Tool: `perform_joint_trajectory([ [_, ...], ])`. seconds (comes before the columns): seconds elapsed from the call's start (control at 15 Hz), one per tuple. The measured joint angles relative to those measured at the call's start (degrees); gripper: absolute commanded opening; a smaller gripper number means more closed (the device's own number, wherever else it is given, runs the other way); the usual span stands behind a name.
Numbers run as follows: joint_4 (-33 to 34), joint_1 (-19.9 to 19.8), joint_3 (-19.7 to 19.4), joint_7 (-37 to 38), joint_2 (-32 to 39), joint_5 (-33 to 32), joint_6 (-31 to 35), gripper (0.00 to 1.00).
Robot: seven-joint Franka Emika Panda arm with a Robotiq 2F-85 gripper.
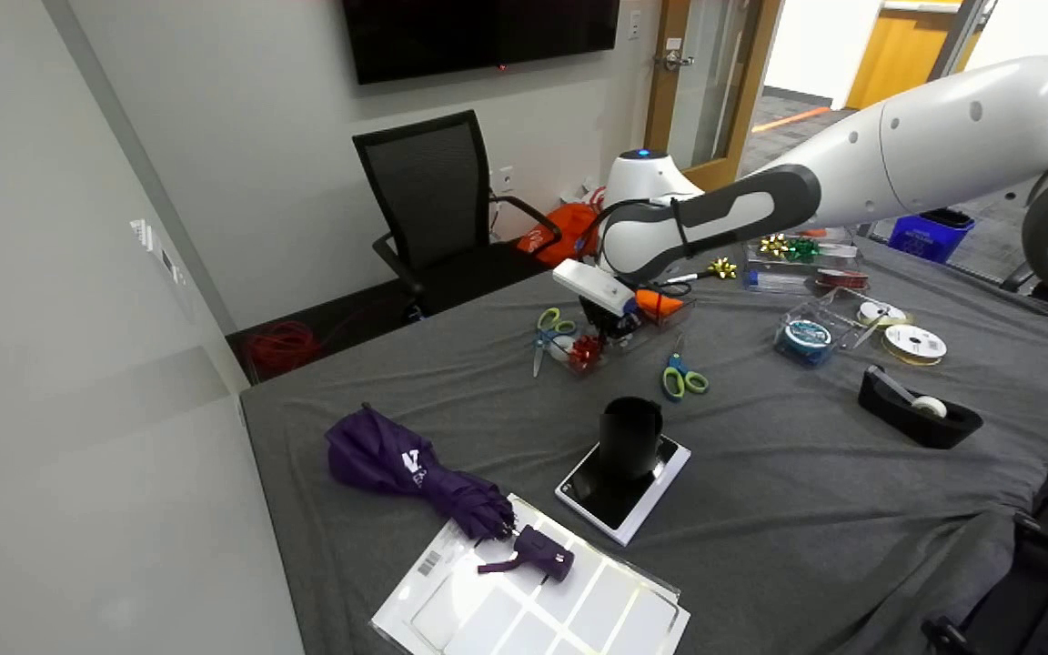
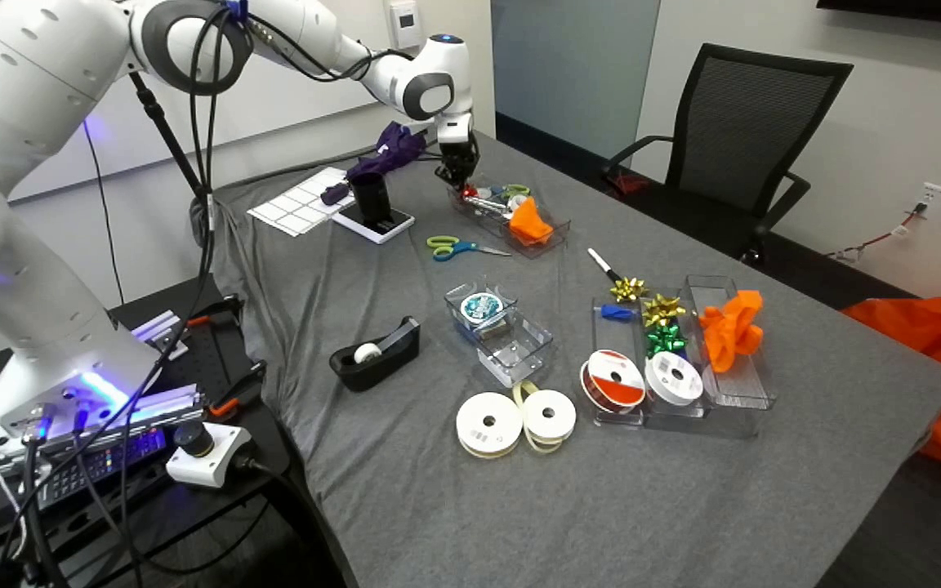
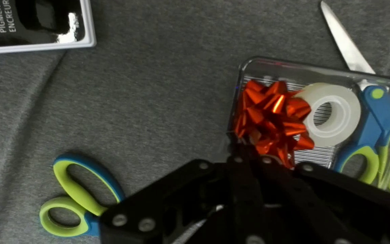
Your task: Remove the red ribbons from the clear case on the left and then put them in the bottom compartment of the clear case on the right
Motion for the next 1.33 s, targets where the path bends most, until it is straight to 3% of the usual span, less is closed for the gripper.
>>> perform_joint_trajectory([
  [0.93, 1.0, 0.0, -0.1, 0.5, -1.7, -0.1, 0.2, 0.00],
  [1.33, -4.4, -0.7, -0.2, -4.1, -7.2, -0.2, 0.1, 0.00],
])
